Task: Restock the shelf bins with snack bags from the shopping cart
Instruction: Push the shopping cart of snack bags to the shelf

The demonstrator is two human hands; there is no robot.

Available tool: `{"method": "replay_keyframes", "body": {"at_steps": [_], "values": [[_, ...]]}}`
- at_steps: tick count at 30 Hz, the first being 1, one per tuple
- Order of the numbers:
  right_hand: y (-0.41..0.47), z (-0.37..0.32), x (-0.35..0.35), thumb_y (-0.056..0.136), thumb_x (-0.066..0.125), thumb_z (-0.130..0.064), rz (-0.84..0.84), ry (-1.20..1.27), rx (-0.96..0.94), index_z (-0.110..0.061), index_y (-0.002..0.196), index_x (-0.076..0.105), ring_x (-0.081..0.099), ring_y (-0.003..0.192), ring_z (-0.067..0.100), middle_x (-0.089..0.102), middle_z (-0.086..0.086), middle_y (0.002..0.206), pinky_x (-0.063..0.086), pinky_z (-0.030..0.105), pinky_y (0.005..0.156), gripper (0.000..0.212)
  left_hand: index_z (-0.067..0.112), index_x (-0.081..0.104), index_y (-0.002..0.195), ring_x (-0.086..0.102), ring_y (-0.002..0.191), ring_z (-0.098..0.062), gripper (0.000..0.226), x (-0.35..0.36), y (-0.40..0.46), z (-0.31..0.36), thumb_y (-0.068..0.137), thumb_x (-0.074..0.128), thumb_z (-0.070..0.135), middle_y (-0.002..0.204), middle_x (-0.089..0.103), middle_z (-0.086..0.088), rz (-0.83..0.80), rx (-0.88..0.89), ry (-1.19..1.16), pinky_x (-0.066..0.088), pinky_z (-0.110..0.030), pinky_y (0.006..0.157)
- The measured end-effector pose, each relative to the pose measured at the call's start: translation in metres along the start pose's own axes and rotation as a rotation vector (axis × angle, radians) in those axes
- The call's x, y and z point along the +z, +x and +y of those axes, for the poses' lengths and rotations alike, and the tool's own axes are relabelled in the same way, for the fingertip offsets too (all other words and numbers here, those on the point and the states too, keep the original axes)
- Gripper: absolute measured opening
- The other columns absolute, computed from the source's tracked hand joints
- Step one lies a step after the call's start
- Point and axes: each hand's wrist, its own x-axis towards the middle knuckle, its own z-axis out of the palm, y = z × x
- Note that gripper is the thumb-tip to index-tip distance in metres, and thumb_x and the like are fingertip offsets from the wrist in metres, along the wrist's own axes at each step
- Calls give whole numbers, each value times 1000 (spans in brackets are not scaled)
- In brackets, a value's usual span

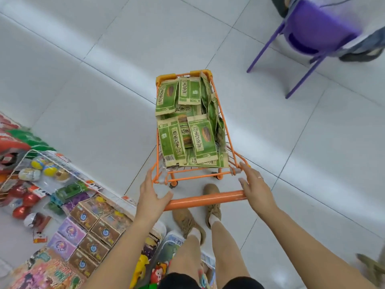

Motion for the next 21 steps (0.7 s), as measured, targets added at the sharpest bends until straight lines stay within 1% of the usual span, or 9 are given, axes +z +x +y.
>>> {"method": "replay_keyframes", "body": {"at_steps": [3,6,8,9,12,14,16,19,21], "values": [[-12,28,-16,96,47,-43,36,44,55,-38,148,23,53,114,20,36,0,147,36,27,80,58,41,7,147,47,122,-29,96,19,14,32,77,73,36,149,26,-3,-75,79,89,45,-43,95],[-23,57,-32,88,51,-58,55,137,127,-45,148,16,61,93,11,35,-2,147,40,31,82,71,39,11,147,38,132,-21,109,41,27,66,62,79,47,148,28,0,-173,156,133,45,-47,98],[-30,76,-44,85,52,-63,68,188,179,-48,147,12,59,79,-1,33,-3,148,39,30,80,76,38,11,147,35,133,-18,122,58,35,90,50,83,56,147,27,1,-237,175,179,43,-47,101],[-33,85,-50,83,54,-64,82,217,202,-49,147,10,57,78,-2,33,-3,148,38,29,80,79,38,10,147,34,133,-18,128,68,38,102,44,84,60,148,26,1,-274,185,204,42,-47,102],[-41,119,-69,73,55,-74,120,300,250,-56,142,-2,56,102,12,30,-5,149,40,28,81,91,39,6,147,33,133,-21,143,99,45,145,31,86,65,147,24,-3,-392,220,276,39,-44,105],[-44,146,-83,66,54,-80,116,324,277,-60,137,-14,54,114,18,26,-6,150,45,30,83,100,40,4,147,37,128,-25,140,125,48,175,37,91,53,145,25,-4,-455,245,340,42,-38,99],[-47,173,-101,60,55,-84,88,333,299,-60,134,-22,52,120,21,22,-4,153,48,32,87,110,41,4,146,37,128,-25,132,154,49,205,48,92,39,147,25,-3,-490,288,410,43,-37,97],[-48,210,-128,57,59,-82,93,372,343,-57,133,-26,50,124,22,19,-1,155,48,32,91,117,38,2,148,36,132,-28,132,202,49,251,51,92,36,151,22,-5,-529,337,486,39,-44,105],[-48,233,-145,60,65,-77,136,425,395,-55,137,-23,51,121,22,21,1,154,48,33,92,119,31,1,150,32,136,-27,131,236,44,283,54,91,34,153,19,-4,-539,382,543,34,-43,109]]}}
